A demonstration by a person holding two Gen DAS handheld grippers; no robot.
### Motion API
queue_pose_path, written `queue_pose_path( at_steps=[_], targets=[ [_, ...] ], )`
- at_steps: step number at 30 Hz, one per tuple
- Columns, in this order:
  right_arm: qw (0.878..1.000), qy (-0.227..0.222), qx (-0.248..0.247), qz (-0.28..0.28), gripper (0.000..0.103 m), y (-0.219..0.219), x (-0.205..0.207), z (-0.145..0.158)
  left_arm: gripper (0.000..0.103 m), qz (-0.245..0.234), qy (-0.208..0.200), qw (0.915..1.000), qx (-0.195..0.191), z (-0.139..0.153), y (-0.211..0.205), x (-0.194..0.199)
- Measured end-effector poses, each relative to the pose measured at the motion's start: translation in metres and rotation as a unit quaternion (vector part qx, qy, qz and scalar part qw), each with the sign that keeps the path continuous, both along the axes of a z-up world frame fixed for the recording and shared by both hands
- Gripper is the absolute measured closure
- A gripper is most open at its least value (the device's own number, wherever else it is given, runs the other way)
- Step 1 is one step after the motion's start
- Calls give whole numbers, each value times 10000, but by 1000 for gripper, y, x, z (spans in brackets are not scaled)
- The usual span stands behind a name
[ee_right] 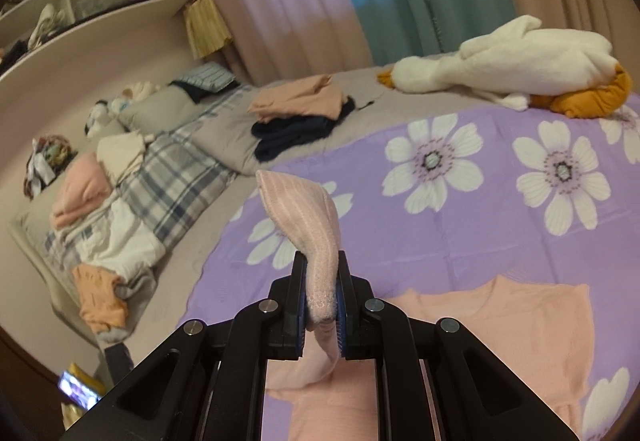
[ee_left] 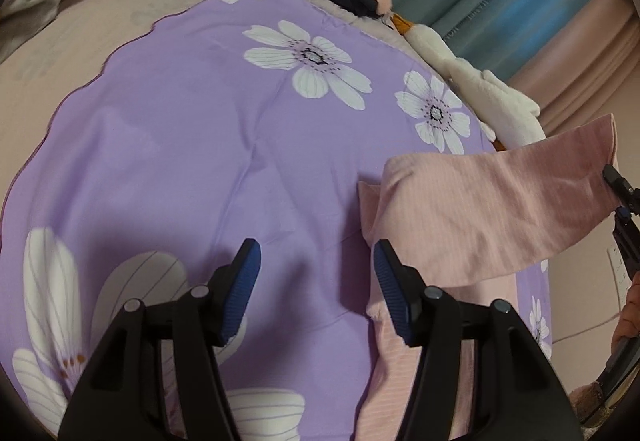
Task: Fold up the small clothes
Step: 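Lift the held side edge and fold it over the sweater body with the right gripper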
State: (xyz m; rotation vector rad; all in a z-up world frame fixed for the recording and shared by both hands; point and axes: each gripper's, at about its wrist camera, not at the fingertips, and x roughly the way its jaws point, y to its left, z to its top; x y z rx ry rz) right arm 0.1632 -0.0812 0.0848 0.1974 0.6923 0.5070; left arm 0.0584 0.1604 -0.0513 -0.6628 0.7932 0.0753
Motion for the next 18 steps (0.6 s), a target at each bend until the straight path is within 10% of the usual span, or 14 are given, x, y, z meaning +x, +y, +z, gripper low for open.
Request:
queue_pose_path(
  at_steps=[18],
  targets=[
    [9965,234,305,-749,90,-70,5,-15,53,-850,317,9956,220,-6,-51,52]
  ],
)
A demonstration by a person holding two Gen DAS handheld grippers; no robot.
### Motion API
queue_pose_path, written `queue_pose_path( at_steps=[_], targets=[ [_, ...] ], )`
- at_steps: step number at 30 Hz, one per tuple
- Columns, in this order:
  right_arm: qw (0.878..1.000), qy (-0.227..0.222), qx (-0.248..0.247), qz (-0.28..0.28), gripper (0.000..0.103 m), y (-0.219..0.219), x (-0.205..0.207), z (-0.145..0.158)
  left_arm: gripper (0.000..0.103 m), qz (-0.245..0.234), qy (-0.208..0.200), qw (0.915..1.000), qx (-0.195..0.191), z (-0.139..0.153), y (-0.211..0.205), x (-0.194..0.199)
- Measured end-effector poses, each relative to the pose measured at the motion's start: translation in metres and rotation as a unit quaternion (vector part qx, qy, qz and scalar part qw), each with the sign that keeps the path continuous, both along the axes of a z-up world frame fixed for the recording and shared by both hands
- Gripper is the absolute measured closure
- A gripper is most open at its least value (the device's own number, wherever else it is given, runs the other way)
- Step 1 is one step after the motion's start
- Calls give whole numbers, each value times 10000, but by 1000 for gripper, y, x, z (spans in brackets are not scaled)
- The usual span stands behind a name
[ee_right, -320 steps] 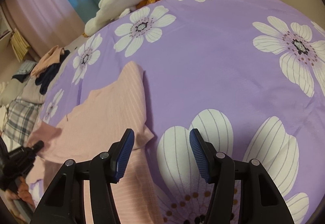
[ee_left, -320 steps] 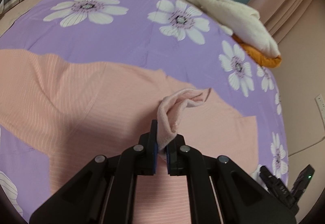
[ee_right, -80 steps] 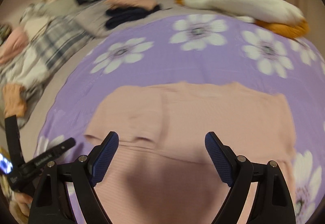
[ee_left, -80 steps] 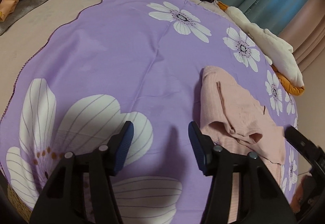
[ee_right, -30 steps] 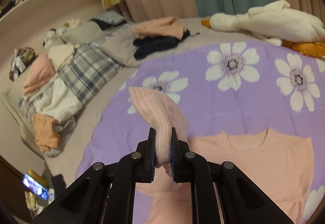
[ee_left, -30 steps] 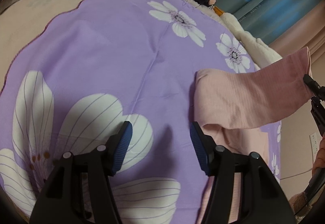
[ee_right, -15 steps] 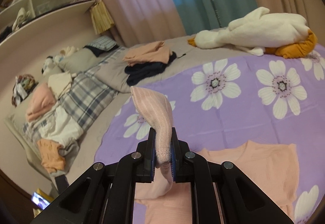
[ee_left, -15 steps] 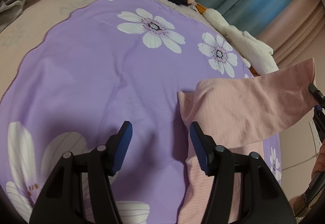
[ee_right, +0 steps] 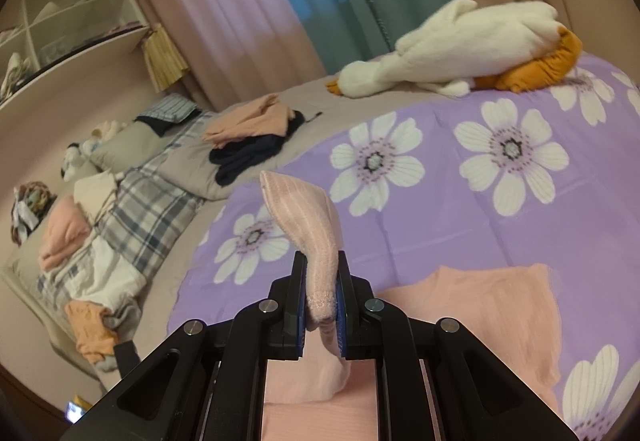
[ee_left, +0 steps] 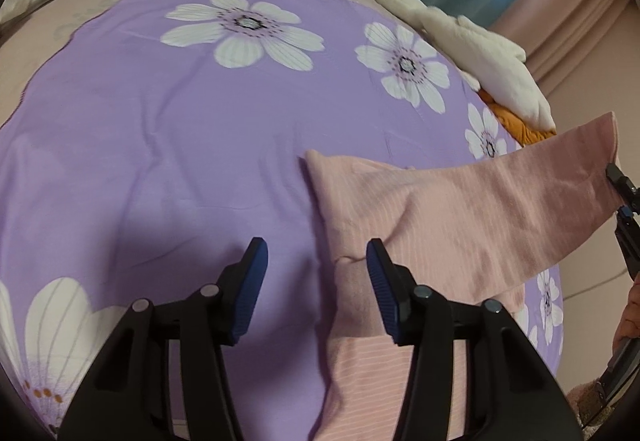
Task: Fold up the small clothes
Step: 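Lift the held side edge and fold it over the sweater body with the right gripper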
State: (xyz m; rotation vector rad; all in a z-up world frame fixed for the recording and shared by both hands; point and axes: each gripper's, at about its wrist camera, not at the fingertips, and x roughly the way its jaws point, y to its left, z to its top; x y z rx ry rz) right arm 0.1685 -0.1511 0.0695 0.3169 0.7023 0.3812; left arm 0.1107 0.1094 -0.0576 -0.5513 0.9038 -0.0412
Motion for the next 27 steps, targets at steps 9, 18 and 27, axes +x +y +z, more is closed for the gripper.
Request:
queue_pose_path(
  at_steps=[9,18,27],
  targets=[
    [9989,327,67,-335,90,-28,2,-27,53,-344,160,9991,169,-10,-24,15],
    [9962,677,-2,-545,90,-42,5,-56,53,-487,340,9978,299,-20,-40,24],
    [9926,901,59,-806,90,-66,6,-71,53,-547,574,9960,422,-35,-49,31]
  ],
)
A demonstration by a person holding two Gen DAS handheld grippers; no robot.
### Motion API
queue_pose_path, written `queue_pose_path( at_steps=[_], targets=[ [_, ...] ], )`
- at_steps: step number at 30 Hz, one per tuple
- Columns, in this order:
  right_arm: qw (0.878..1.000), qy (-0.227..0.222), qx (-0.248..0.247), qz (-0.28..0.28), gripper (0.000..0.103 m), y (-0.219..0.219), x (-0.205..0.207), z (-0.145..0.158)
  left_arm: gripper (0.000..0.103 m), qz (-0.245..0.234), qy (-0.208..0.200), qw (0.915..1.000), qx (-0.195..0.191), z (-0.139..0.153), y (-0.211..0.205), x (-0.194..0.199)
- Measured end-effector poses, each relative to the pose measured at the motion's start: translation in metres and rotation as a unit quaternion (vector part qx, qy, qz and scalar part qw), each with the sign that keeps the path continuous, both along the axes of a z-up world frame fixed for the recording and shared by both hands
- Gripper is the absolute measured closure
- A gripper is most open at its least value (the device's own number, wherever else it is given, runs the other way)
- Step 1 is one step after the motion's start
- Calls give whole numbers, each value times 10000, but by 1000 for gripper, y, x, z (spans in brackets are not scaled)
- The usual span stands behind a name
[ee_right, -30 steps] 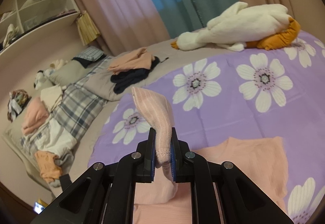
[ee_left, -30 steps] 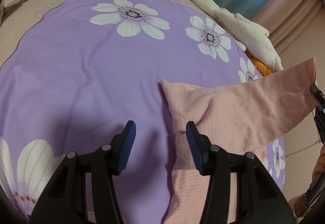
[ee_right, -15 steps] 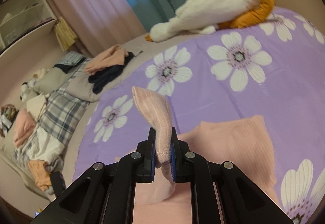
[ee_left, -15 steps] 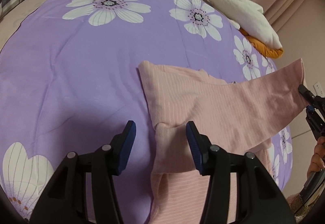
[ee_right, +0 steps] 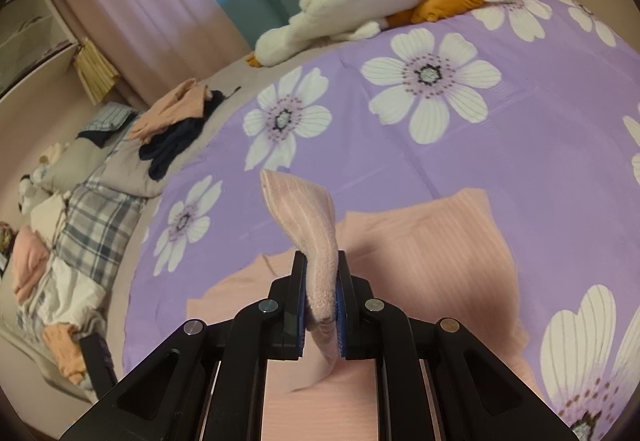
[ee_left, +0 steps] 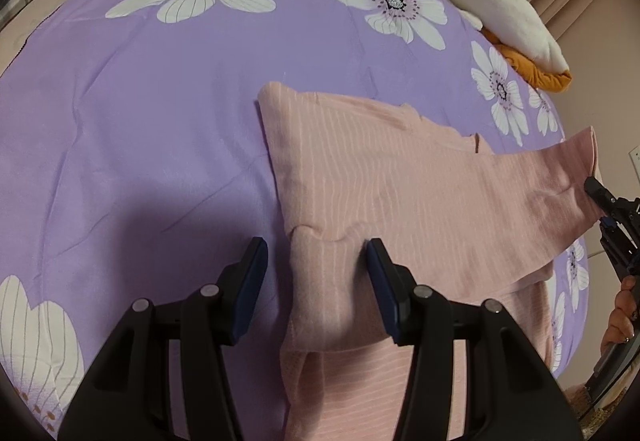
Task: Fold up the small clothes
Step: 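Lift the held side edge and fold it over the sweater body with the right gripper, then press the folded side flat, then open the right gripper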
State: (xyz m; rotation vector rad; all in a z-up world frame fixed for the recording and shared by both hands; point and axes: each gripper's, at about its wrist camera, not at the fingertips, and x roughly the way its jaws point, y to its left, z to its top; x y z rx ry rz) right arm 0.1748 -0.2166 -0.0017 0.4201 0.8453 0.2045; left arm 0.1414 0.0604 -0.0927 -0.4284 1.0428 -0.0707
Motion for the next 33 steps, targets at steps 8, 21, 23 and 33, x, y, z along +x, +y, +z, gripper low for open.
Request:
queue_pose_path(
  at_steps=[8,21,23,33],
  targets=[
    [9994,312,34,-169,90,-16,1,-19,53,36,66,9999,69,-5,-2,3],
    [9959,799,49,-418,90,-34,2,-51,53,16,73,10000,37,-6,0,4],
    [9954,848,21,-454,90,-34,1,-53,53,13,78,10000,48,-7,0,4],
    [9928,1038,-122,-577,87,-43,0,-61,52,4,78,9999,78,-8,-1,5]
  ],
)
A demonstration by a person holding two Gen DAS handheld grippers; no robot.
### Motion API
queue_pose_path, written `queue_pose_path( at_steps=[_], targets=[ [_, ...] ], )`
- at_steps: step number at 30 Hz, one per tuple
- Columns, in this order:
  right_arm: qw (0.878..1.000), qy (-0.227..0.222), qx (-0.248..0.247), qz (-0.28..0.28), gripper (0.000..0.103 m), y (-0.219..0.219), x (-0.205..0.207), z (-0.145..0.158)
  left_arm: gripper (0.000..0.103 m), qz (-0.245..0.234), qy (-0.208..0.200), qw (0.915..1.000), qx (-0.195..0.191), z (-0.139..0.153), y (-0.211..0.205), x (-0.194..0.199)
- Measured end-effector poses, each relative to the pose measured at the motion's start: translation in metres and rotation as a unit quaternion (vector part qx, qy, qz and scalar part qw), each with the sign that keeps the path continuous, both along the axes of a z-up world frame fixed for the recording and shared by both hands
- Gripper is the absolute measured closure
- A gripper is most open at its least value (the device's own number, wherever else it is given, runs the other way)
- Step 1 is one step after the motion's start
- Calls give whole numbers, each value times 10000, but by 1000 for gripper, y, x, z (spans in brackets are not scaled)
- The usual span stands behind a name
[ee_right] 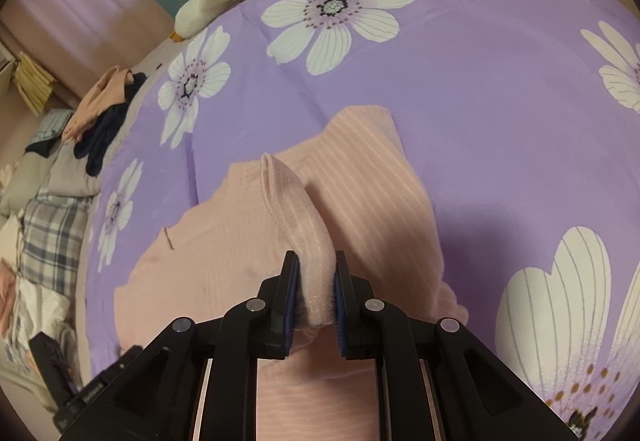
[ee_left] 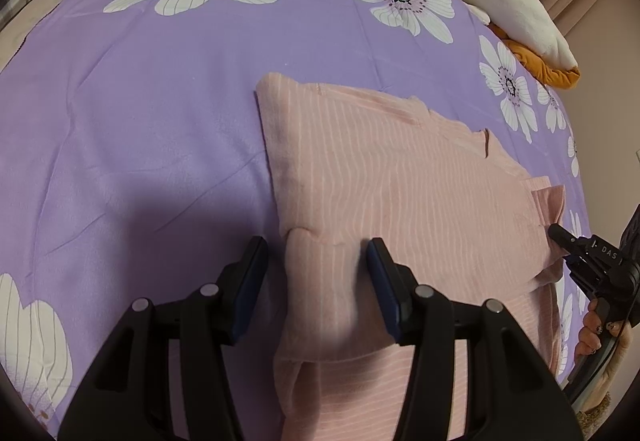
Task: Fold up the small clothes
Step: 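Press the folded side flat, then open the right gripper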
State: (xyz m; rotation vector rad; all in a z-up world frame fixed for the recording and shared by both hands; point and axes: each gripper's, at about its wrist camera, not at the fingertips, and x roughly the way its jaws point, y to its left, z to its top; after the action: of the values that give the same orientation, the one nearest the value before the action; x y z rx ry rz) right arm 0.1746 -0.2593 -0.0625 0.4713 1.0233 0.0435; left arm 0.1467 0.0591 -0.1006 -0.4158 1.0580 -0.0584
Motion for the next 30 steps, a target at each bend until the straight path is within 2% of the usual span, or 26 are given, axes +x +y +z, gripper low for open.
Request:
queue_pose_path(
  at_steps=[4,8,12,17,18,22,30],
  targets=[
    [9993,10,-346,-162,82,-4,-1,4,51,-10,-3,10000,11,0,0,0],
    [9997,25,-196,-138,81,-10,-2,3,51,-13,0,10000,6,0,0,0],
    [9996,89,-240,-69,75,-8,0,-1,51,-19,-2,10000,20,0,0,1],
    [9995,-25,-315,-55,75,-5,0,-4,51,-21,0,10000,23,-1,0,1],
    [9994,-38,-327,-66,76,-4,0,-6,51,-21,0,10000,26,-1,0,1],
    [9973,-58,-733,17,96,2,0,-6,51,-5,-15,10000,36,-1,-1,0],
    [9946,-671,-794,-72,97,0,-11,21,51,-17,-10,10000,39,-1,-1,2]
  ],
)
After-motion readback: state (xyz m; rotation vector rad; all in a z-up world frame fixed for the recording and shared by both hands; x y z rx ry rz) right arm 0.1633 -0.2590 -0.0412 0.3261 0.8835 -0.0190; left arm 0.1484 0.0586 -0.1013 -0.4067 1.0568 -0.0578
